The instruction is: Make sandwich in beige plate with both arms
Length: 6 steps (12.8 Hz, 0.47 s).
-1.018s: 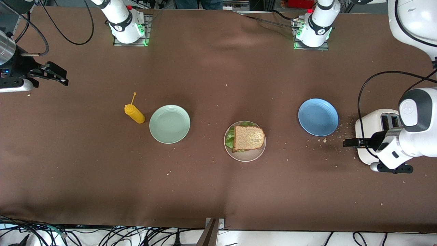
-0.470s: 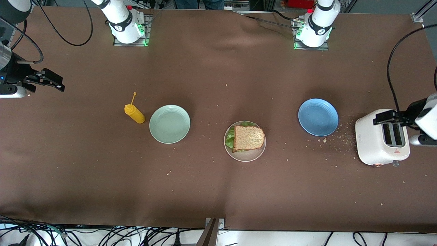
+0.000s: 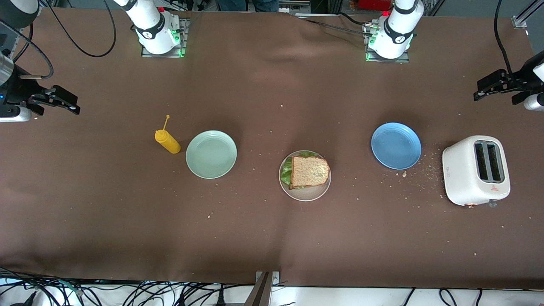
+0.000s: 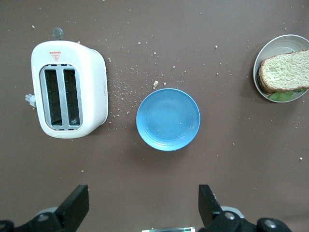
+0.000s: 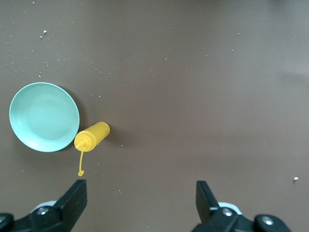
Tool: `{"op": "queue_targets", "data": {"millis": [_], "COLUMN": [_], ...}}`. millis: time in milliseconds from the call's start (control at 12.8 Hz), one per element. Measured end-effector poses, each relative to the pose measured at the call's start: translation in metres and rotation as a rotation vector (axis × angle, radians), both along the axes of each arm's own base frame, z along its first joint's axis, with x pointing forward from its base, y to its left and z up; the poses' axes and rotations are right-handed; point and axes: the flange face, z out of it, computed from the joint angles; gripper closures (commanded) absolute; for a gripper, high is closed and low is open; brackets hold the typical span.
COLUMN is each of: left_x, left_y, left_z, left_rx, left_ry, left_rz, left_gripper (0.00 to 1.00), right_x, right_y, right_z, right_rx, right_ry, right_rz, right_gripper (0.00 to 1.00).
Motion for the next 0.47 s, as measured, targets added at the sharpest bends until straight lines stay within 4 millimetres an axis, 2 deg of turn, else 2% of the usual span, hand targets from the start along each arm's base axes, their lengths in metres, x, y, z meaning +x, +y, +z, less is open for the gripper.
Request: {"op": "queue_targets", "data": {"millis": [235,470], "left_x": [0.0019,0.0032], "left_y": [-0.0003,0.0020], "left_z": [-0.0104,-0.0114], "left_rx": [0.001,0.001], "left_ry": [0.016,0.012], "left_rz": [0.004,0.010], "left_gripper": [0.00,0.00], "right_x": [0.0004,0.0014], "right_y": [0.0006,0.0049], "right_z": [0.0010,0.0021], "right_rx": [0.000,0.000], "right_ry": [-0.004,-0.012], "right_rz": [0.000,0.008], "right_gripper": [0.00,0.00]}}
